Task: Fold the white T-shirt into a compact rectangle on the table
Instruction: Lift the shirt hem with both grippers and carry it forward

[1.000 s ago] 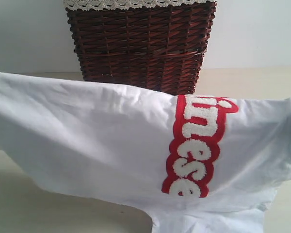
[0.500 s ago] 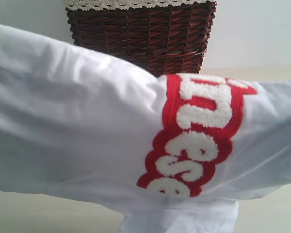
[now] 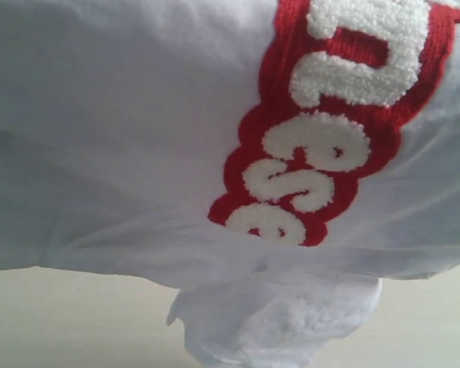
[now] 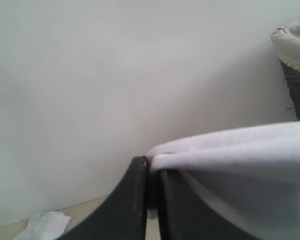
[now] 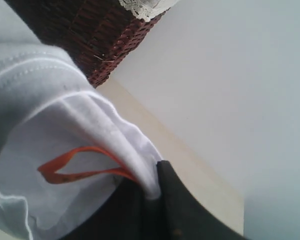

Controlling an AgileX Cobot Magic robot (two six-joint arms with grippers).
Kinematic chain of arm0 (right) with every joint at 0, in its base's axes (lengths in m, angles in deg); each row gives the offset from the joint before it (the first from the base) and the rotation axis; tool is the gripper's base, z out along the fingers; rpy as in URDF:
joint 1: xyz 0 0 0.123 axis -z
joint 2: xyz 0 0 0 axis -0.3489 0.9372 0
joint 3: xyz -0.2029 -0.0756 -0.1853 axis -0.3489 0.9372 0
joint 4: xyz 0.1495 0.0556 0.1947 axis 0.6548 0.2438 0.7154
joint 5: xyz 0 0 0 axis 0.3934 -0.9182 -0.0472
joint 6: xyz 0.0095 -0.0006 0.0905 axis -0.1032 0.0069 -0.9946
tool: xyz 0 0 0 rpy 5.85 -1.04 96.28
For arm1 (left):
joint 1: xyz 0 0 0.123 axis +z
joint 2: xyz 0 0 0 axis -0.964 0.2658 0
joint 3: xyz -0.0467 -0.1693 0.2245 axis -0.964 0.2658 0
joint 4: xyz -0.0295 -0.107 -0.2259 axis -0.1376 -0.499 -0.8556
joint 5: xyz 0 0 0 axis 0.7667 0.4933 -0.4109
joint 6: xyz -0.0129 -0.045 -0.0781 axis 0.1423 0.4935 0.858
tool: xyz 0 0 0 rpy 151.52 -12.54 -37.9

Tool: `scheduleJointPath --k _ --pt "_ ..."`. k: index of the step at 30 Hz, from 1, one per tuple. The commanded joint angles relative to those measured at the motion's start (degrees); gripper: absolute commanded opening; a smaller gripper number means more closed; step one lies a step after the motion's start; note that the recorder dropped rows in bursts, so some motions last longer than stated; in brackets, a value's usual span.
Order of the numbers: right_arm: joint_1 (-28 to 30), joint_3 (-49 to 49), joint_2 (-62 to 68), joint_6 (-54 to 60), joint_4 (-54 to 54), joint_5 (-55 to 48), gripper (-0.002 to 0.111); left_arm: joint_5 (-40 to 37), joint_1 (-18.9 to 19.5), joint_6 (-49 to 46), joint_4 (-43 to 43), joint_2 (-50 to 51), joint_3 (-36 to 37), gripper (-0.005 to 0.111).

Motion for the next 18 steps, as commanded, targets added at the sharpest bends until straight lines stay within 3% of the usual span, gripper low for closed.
scheduleJointPath --k 1,9,14,18 --pt "-0.06 -0.57 -0.45 -0.42 -0.01 1.41 0.000 1.12 0.13 0.86 0.93 -0.85 -0.63 0.000" --pt "-0.06 -2.46 -1.11 -0.33 0.54 -0.88 0.000 3.78 0.13 0.86 0.80 -2.46 -0.08 0.000" --pt "-0.06 8.82 2.61 -0.48 0.13 -0.21 0.000 3.32 0.13 0.98 0.11 -0.29 10.91 0.000" --pt "-0.06 15.40 11.26 -0.48 -4.63 6.47 0.000 12.69 0.13 0.54 -0.04 6.49 21.14 0.000"
